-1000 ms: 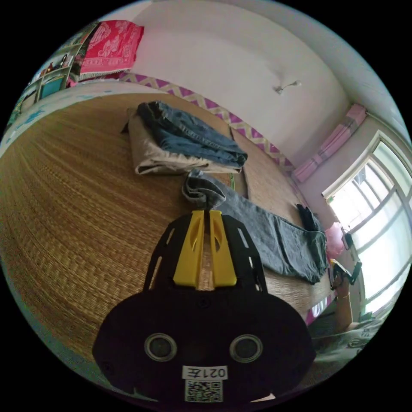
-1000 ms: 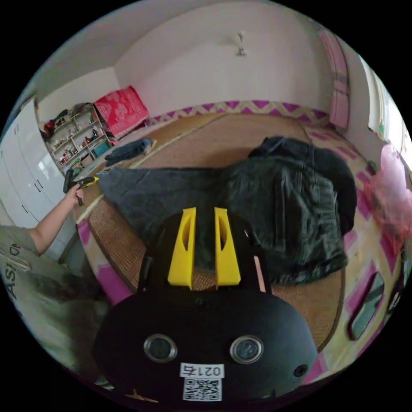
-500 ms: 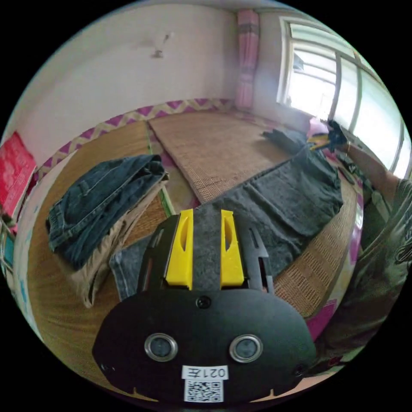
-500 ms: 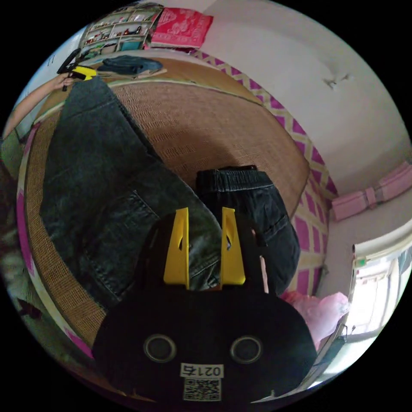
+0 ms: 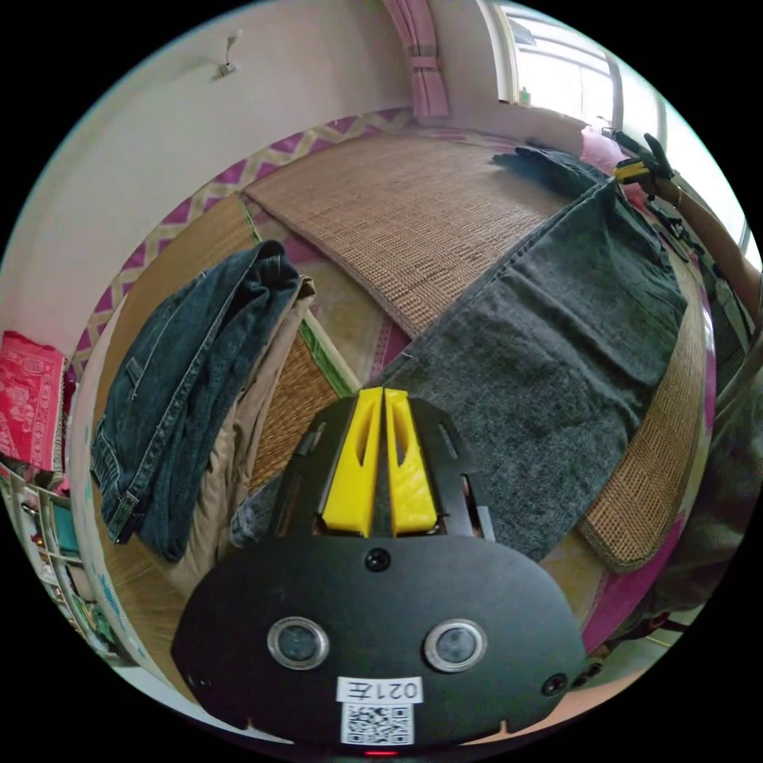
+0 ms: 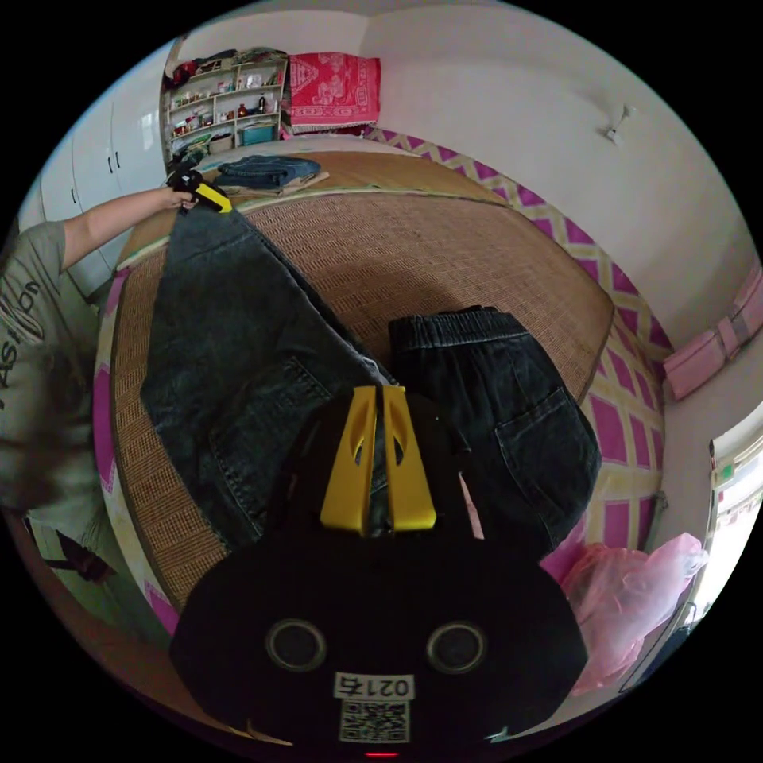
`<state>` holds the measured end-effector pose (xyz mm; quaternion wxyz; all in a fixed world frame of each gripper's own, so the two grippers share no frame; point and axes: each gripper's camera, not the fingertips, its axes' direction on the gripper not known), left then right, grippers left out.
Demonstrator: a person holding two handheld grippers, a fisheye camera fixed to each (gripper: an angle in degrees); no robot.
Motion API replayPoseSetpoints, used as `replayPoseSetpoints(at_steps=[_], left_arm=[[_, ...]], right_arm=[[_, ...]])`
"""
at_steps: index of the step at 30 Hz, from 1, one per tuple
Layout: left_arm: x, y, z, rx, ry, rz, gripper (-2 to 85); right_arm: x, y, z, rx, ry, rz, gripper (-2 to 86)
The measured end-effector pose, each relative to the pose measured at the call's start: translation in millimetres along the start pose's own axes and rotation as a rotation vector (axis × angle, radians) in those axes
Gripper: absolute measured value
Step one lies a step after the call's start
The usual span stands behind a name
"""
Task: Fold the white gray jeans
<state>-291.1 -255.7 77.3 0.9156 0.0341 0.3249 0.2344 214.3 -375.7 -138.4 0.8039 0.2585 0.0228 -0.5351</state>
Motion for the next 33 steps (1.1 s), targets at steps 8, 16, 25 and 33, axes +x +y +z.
replayPoseSetpoints(at_steps=[8, 16, 25, 33], left_arm=[[18.8, 28.3, -82.3, 0.174, -0.007, -0.007, -0.9], [72.7, 136.7, -245.0, 0.478, 0.052, 0.041, -0.9], [159.5, 277.7, -267.5, 0.403, 0.261, -0.07, -1.0], [157.5, 323.1, -258.9, 0.502, 0.342, -0.338, -0.9]], right_arm=[[-2.8, 5.4, -62.8, 0.05, -0.017, -0.005, -0.9], [-91.9, 99.0, -212.0, 0.245, -0.027, -0.061, -0.9], [-237.6, 231.1, -201.8, 0.006, -0.203, -0.041, -0.8], [-228.6, 284.2, -170.6, 0.061, -0.263, 0.231, 2.3]])
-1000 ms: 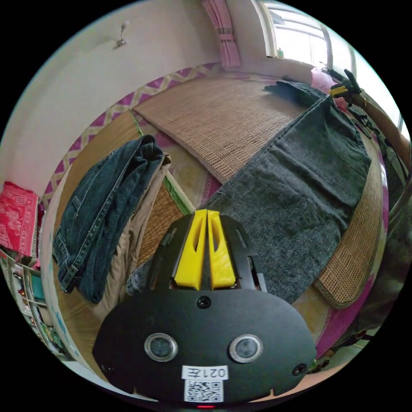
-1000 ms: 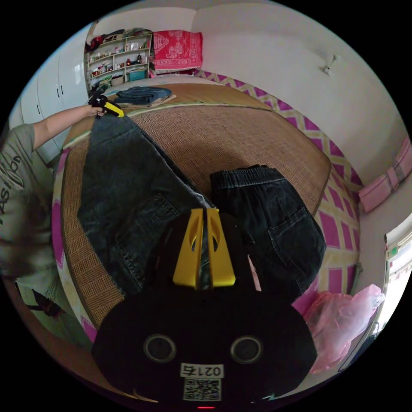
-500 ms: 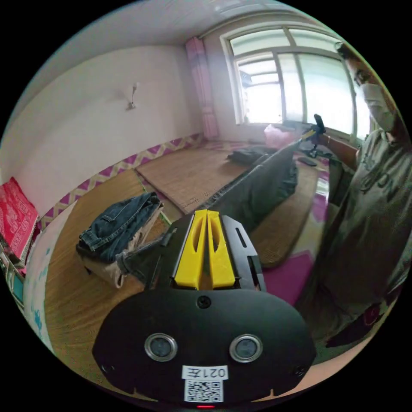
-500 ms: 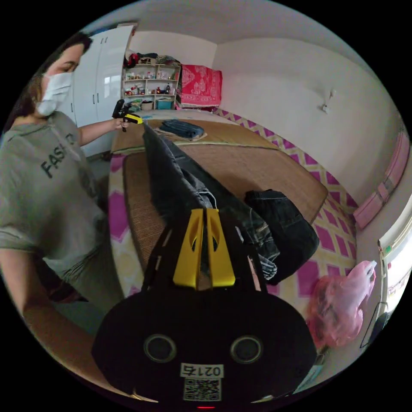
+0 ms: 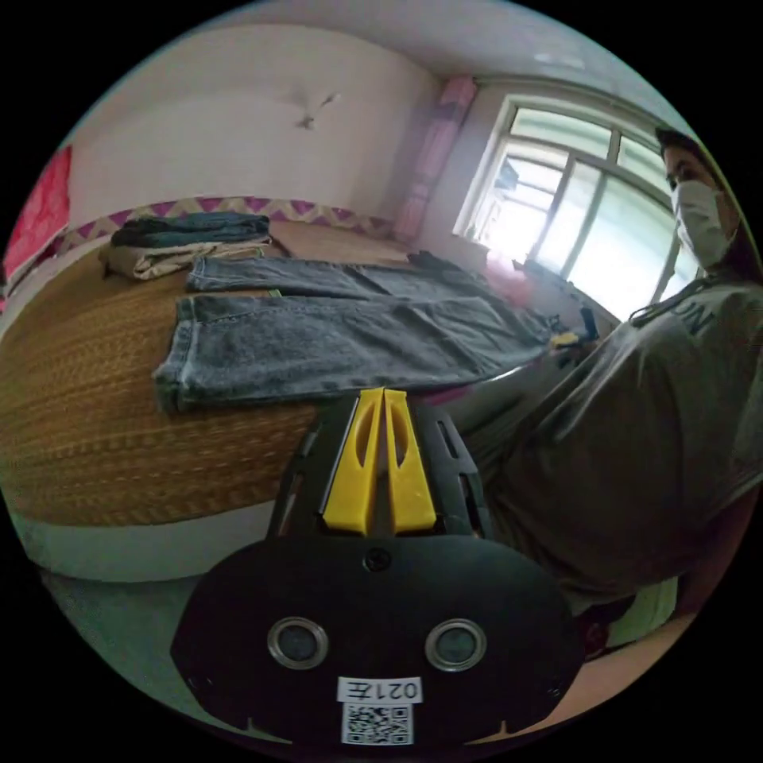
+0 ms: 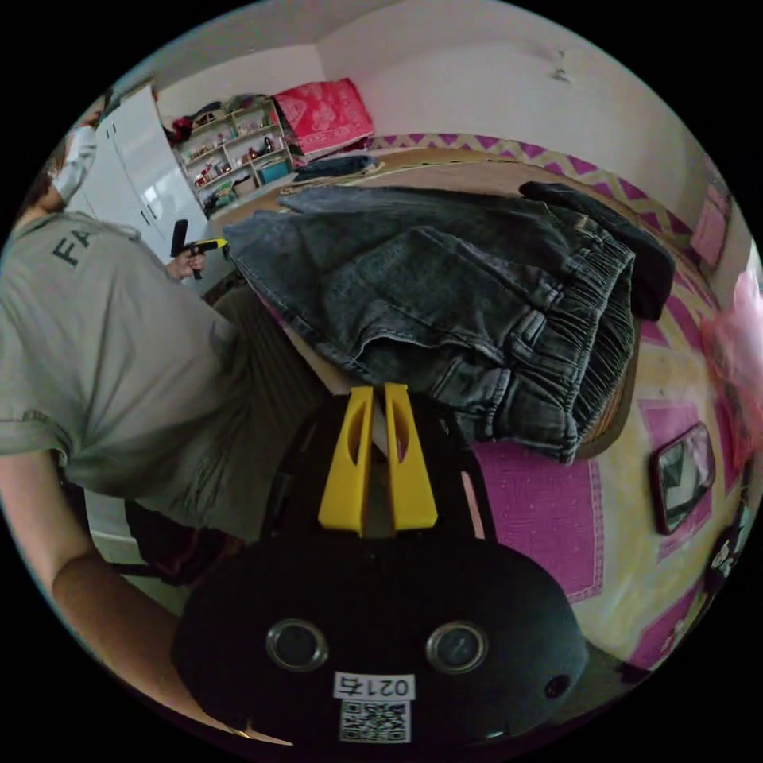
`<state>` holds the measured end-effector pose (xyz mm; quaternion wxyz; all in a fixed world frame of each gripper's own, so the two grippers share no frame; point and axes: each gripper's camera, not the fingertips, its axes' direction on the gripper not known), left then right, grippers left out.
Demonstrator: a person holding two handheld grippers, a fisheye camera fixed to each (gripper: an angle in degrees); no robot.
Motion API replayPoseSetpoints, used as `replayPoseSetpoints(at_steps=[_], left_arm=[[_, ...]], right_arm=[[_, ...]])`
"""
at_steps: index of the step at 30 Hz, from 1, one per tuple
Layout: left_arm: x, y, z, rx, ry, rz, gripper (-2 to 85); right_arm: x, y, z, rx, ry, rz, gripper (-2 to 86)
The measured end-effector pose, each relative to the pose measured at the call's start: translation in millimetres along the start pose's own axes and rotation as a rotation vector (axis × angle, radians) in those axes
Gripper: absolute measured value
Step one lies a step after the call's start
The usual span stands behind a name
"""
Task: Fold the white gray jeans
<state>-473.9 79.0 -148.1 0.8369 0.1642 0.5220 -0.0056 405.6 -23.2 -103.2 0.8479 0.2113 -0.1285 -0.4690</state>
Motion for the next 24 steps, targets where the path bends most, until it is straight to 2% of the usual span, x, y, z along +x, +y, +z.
replayPoseSetpoints(at_steps=[3, 5, 8, 11, 14, 20, 24], left_arm=[[-11.7, -18.6, -39.9, 0.122, -0.186, -0.104, -0.7], [-31.2, -38.0, -46.3, 0.079, -0.349, -0.174, -0.2], [-55.9, -61.7, -31.6, -0.017, -0.443, -0.221, 2.3], [-71.4, -72.9, -12.7, -0.083, -0.534, -0.259, 1.5], [-73.9, -80.4, -9.6, -0.086, -0.554, -0.265, -0.3], [-58.9, -94.1, -3.2, -0.133, -0.628, -0.2, -0.9], [-63.7, -92.8, -12.8, -0.084, -0.574, -0.268, -0.9]], right_arm=[[-9.0, 4.0, -33.5, -0.039, -0.034, -0.044, 3.9], [-2.3, 6.3, -70.3, 0.084, -0.038, -0.02, 5.8], [19.1, 2.6, -95.8, 0.259, 0.051, 0.094, 7.4], [40.8, -6.5, -87.0, 0.264, 0.17, 0.213, 7.7], [61.5, -4.0, -56.3, 0.126, 0.263, 0.334, 6.6], [35.1, 9.7, -68.8, 0.156, 0.339, 0.308, 6.0], [15.4, 10.8, -71.8, 0.148, 0.406, 0.288, 5.9]])
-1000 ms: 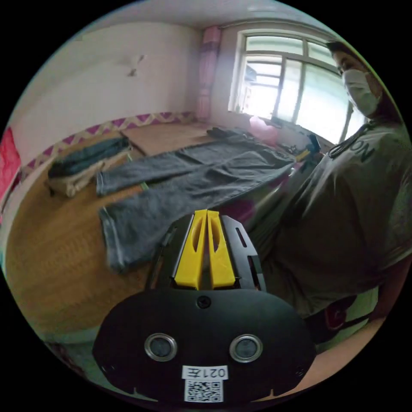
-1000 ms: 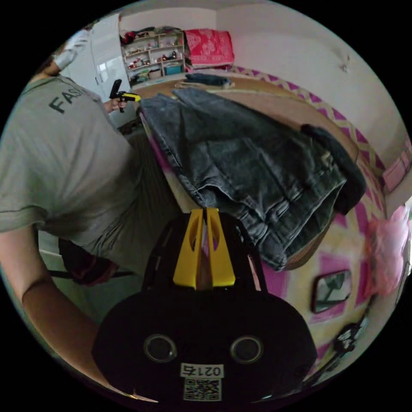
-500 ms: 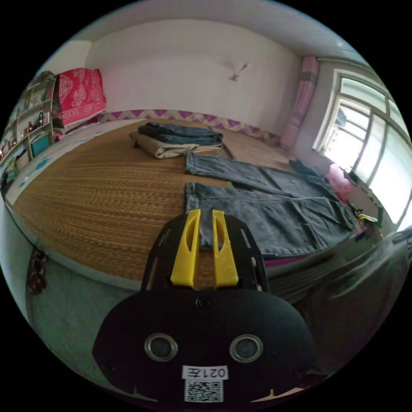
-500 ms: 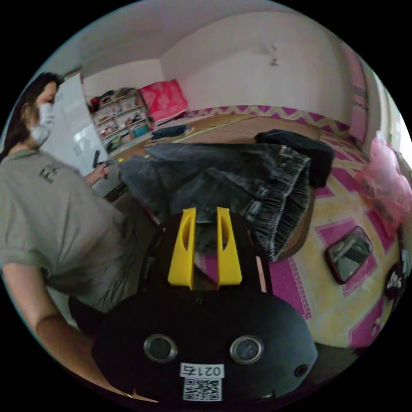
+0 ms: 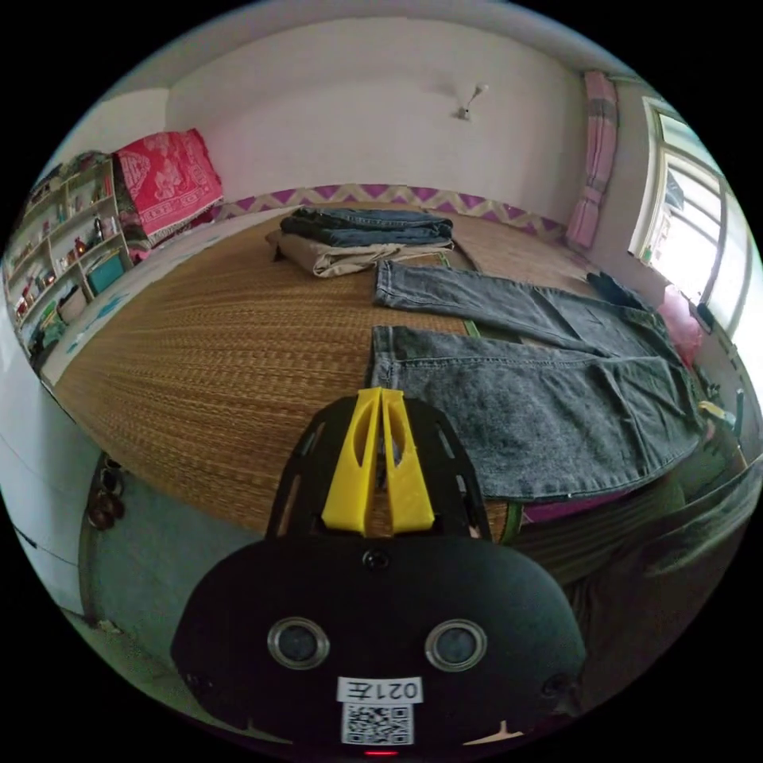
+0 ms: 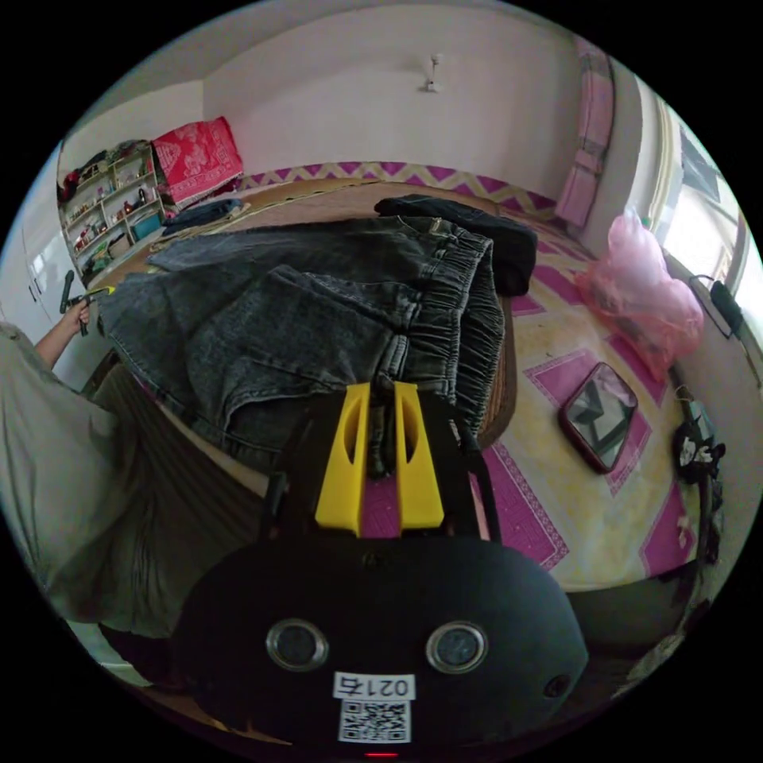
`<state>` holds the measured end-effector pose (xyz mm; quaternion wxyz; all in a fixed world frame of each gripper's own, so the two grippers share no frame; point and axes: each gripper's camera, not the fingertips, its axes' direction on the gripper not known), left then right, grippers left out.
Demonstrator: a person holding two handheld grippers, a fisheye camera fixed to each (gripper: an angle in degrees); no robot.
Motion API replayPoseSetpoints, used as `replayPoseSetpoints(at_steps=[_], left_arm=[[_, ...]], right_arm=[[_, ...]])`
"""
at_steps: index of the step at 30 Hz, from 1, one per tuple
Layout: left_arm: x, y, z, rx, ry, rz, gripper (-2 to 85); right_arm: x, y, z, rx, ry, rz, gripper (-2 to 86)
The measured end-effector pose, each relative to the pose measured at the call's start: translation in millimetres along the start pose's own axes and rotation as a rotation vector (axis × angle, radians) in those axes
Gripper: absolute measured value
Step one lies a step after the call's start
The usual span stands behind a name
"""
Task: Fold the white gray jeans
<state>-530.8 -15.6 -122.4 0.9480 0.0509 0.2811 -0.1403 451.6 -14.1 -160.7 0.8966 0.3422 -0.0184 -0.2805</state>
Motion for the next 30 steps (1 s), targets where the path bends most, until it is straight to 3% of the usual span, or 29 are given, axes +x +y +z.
replayPoseSetpoints(at_steps=[4, 8, 13, 20, 24, 30], left_arm=[[-5.4, 4.9, -8.1, 0.037, 0.065, -0.065, -0.5], [33.3, -1.1, -9.5, -0.006, -0.067, 0.109, 4.6], [47.6, -9.1, -12.0, -0.035, -0.118, 0.103, 6.5], [58.0, -10.1, -20.4, 0.01, -0.072, 0.151, 1.8], [77.4, -3.0, -27.2, 0.069, -0.221, 0.238, -0.6], [50.6, -13.4, -59.1, 0.114, -0.247, 0.06, -0.9]], right_arm=[[-10.7, 9.3, -11.8, 0.023, 0.044, 0.04, 5.9], [-38.8, 4.8, -18.5, -0.03, 0.182, 0.047, 5.9], [-46.1, 19.0, -29.2, -0.011, 0.224, 0.113, 5.8], [-51.8, 49.0, -41.5, 0.015, 0.281, 0.112, 5.6], [-50.4, 74.5, -46.5, 0.063, 0.304, 0.111, 5.4], [-30.8, 114.7, -62.6, 0.113, 0.319, 0.187, 4.7]])
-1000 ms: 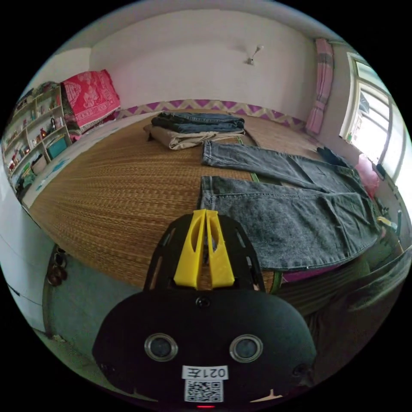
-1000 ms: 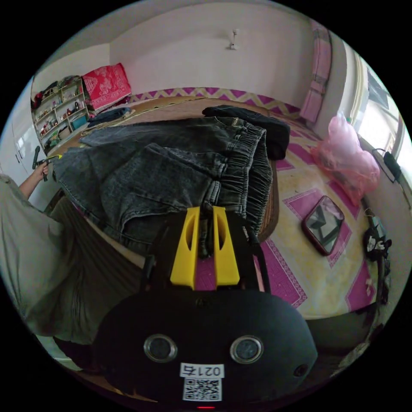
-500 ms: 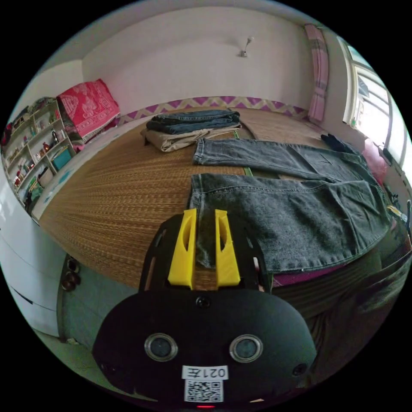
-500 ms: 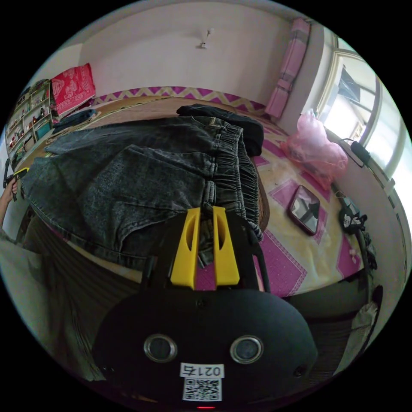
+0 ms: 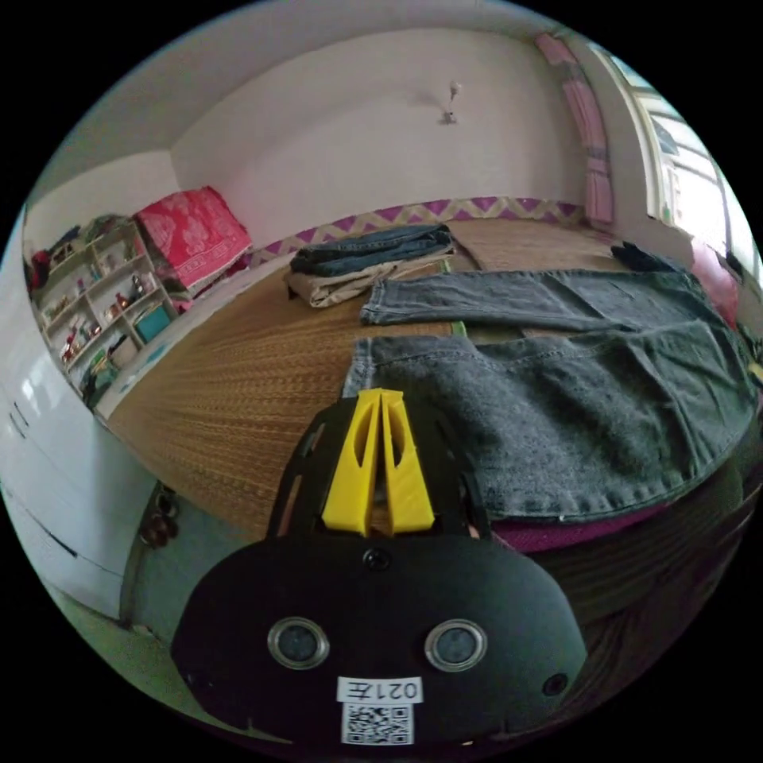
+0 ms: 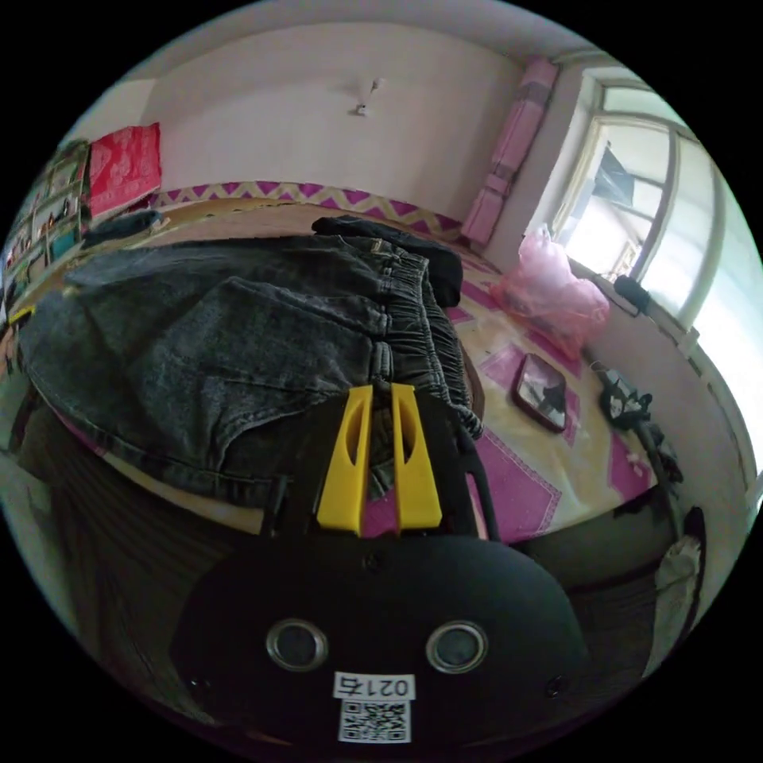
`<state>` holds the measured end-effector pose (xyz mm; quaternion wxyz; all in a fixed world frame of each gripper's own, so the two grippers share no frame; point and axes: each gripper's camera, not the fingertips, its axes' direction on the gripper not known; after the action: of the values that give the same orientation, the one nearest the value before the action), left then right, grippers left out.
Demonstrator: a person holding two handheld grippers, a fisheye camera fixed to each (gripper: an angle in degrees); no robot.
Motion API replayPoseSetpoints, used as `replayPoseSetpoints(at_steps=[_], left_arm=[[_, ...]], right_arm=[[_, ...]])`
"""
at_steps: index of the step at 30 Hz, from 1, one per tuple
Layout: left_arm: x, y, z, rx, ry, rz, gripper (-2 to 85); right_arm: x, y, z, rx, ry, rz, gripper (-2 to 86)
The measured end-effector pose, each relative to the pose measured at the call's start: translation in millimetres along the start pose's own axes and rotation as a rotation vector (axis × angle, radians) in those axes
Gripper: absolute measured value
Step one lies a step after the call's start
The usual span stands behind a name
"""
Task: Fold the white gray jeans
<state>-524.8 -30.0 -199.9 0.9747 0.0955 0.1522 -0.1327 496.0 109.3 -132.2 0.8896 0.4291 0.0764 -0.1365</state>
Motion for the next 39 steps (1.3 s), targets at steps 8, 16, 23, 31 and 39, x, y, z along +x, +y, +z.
replayPoseSetpoints(at_steps=[8, 16, 23, 31, 39], left_arm=[[-77.4, 2.2, -83.4, -0.016, 0.217, -0.333, 2.3], [-111.1, 19.7, -71.9, -0.121, 0.338, -0.589, 5.9], [-142.8, 13.6, -59.4, -0.158, 0.41, -0.697, 7.0], [-168.1, 3.7, -39.0, -0.17, 0.49, -0.793, 8.0], [-171.7, -14.3, -12.8, -0.229, 0.499, -0.798, 4.6]], right_arm=[[120.0, 92.0, -59.1, 0.013, -0.269, 0.527, 6.8], [162.6, 185.6, 7.8, -0.063, -0.5, 0.92, 9.6], [185.0, 211.8, 49.9, -0.116, -0.65, 1.016, 10.8], [193.0, 235.0, 83.3, -0.135, -0.681, 1.036, 9.5], [185.1, 248.1, 111.6, -0.148, -0.742, 1.052, 9.2]])
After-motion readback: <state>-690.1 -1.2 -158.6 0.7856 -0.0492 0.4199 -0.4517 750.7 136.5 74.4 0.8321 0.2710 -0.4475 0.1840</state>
